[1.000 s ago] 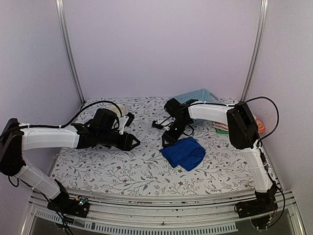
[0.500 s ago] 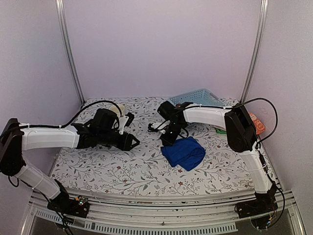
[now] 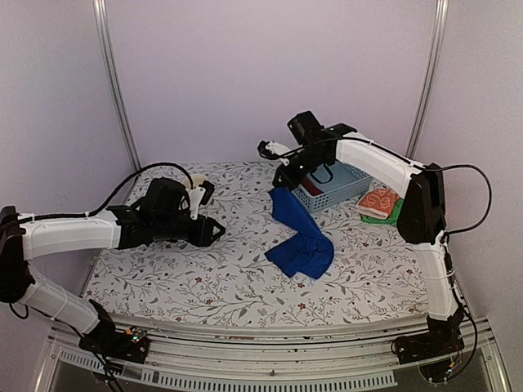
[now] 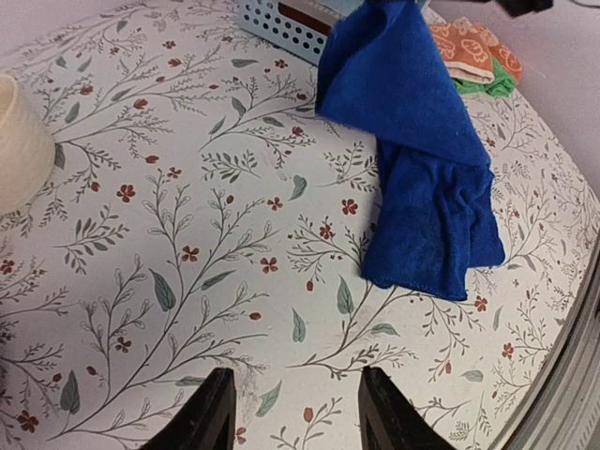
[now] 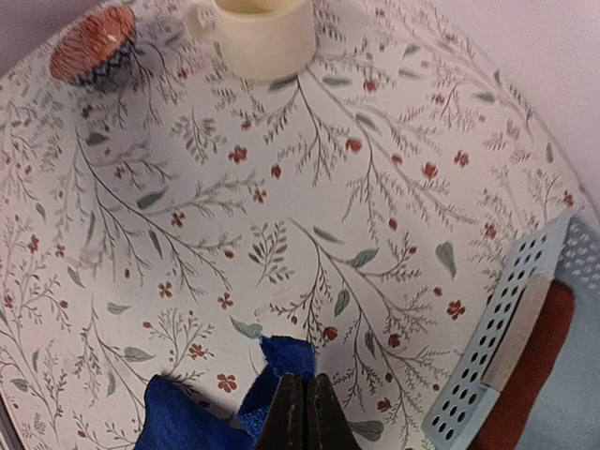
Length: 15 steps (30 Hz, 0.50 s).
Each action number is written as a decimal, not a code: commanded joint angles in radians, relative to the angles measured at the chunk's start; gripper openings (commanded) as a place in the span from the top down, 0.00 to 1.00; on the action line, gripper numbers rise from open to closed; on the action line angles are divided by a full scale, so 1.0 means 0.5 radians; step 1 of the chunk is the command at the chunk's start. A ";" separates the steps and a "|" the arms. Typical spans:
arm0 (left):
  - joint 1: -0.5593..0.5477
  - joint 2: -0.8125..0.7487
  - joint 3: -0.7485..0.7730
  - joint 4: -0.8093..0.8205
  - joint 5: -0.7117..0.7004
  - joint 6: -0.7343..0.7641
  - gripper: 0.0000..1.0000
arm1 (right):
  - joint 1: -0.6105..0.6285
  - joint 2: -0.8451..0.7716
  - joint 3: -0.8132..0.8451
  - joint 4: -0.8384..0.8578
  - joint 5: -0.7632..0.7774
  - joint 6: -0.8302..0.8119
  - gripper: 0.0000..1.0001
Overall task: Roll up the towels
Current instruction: Place the towel at the center of the board.
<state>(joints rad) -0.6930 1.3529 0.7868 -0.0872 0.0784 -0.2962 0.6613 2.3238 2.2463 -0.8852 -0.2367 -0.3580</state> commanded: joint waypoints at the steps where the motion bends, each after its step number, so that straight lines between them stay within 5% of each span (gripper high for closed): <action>1: 0.039 -0.078 -0.049 -0.015 -0.086 0.002 0.54 | 0.046 -0.396 0.206 0.250 -0.448 -0.031 0.98; 8: 0.061 -0.109 -0.036 -0.025 -0.106 0.015 0.54 | 0.196 -0.885 0.230 0.186 -1.061 -0.263 0.98; 15: 0.064 0.021 -0.012 0.025 -0.029 -0.001 0.53 | -0.165 -1.350 -1.071 0.404 -0.985 -0.410 0.98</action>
<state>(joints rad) -0.6750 1.3251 0.7715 -0.0895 0.0399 -0.2962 0.7353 1.6638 2.0472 -0.7147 -0.7067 -0.5159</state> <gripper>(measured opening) 0.466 0.027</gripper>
